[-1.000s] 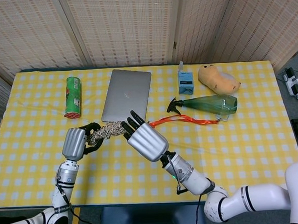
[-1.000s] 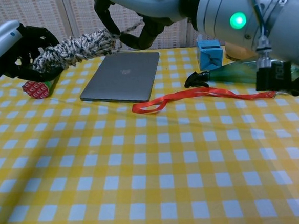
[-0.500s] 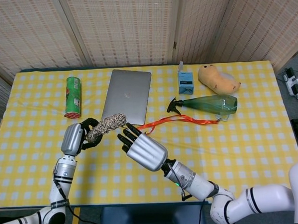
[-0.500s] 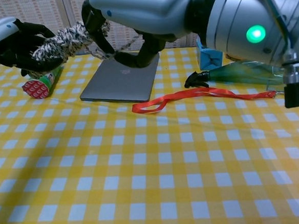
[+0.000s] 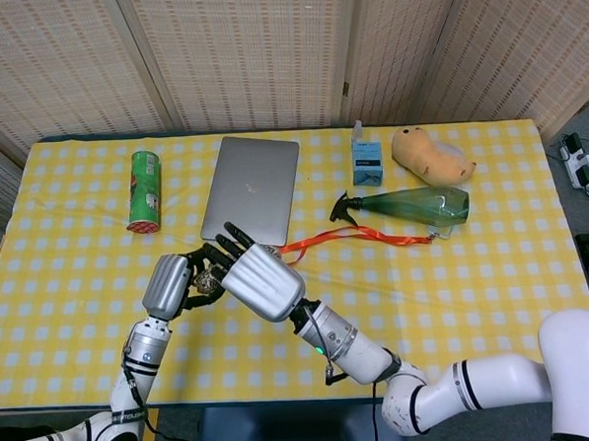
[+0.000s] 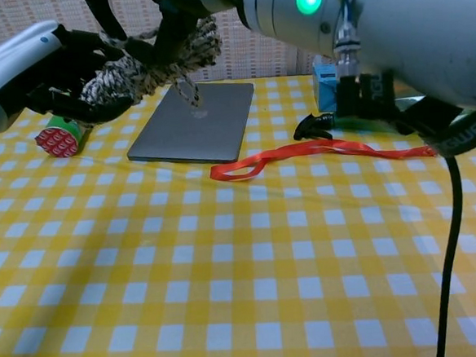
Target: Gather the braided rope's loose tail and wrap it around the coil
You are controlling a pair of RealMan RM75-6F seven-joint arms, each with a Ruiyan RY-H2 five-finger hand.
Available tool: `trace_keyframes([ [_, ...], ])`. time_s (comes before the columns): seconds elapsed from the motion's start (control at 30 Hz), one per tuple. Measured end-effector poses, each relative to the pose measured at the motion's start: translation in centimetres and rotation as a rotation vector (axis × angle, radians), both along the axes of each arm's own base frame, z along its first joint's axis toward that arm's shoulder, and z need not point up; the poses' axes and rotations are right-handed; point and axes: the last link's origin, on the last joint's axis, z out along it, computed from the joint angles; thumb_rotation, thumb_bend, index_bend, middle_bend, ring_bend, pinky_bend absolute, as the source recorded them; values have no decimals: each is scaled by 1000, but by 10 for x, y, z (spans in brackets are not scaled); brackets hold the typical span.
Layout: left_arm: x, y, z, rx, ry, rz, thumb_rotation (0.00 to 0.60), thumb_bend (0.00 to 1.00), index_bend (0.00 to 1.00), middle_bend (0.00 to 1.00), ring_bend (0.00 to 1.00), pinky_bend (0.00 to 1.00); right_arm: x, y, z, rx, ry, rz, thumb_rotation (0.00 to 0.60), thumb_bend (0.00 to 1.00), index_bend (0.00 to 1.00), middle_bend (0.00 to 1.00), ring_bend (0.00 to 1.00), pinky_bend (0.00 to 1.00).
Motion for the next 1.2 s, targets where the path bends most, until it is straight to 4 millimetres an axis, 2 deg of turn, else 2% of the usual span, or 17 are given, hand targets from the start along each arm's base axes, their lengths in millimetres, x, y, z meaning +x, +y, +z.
trace_keyframes([
  [0.27,-1,-10,-2,-43,-54,-66,600,776,828,770,701,801,-5,-14,7,18,-64,-54,600,518,684,237,226,160],
  [0.63,-6,-13,-3,-96,-151,-126,600,776,831,770,700,801,-27,-38,24,41,-154,-150,600,517,683,241,235,160],
  [0.97,-4,-16,1,-198,-293,-153,600,776,831,770,702,801,-45,-50,22,92,-190,-209,600,517,672,244,239,160],
  [1.2,0,-15,6,-268,-395,-138,600,777,830,770,704,801,-58,-46,14,151,-190,-206,600,517,640,244,237,160],
])
